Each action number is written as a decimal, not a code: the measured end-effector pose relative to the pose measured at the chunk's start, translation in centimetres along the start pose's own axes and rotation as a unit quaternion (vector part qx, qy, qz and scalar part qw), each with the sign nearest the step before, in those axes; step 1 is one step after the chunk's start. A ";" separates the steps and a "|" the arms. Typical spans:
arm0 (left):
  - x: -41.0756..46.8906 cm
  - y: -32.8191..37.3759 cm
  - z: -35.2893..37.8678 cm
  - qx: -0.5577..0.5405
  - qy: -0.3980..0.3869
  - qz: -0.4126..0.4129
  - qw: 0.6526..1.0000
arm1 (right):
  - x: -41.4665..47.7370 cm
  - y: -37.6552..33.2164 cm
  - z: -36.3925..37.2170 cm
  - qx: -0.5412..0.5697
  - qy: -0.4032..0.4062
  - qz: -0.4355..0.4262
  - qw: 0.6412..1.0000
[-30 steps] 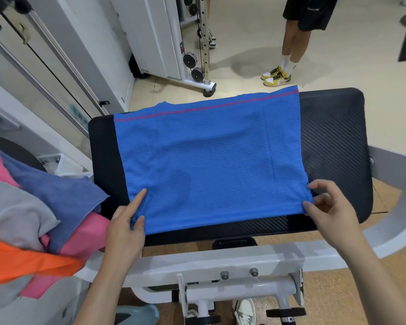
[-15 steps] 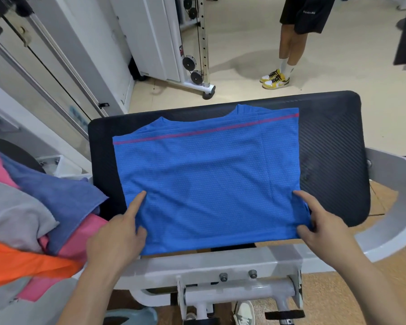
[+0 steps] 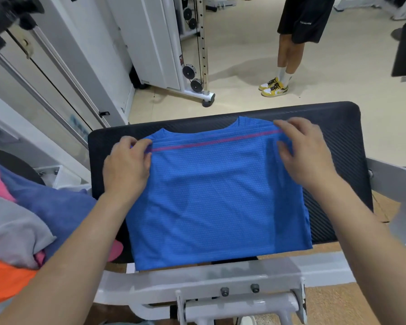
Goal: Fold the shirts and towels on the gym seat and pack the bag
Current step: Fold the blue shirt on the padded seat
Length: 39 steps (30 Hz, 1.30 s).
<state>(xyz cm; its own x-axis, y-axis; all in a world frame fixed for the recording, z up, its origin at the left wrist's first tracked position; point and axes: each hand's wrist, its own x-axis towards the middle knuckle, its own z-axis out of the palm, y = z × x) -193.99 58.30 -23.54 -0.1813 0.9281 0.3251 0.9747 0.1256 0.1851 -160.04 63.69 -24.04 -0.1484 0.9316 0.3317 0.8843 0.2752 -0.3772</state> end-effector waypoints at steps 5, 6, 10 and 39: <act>1.7 -1.5 -0.3 0.013 -0.025 -0.050 0.998 | 4.1 0.5 -0.4 -0.030 -0.063 0.009 0.998; 1.9 -1.5 -0.3 -0.004 -0.032 -0.052 0.998 | 4.6 0.5 -0.6 -0.029 -0.076 0.016 0.997; 2.1 -1.5 -0.2 -0.012 -0.036 -0.043 0.998 | 6.4 0.1 -1.2 -0.021 -0.130 0.047 0.990; 5.3 1.4 -5.3 -0.495 -0.373 -0.202 0.758 | -2.7 -22.8 8.0 0.507 -0.076 0.246 0.823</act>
<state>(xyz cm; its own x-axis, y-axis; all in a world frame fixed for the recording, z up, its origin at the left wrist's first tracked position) -194.27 61.53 -16.61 0.0461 0.8705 -0.4900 0.2169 0.4701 0.8556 -183.36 56.80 -23.23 -0.0050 0.9873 -0.1587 0.0408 -0.1584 -0.9865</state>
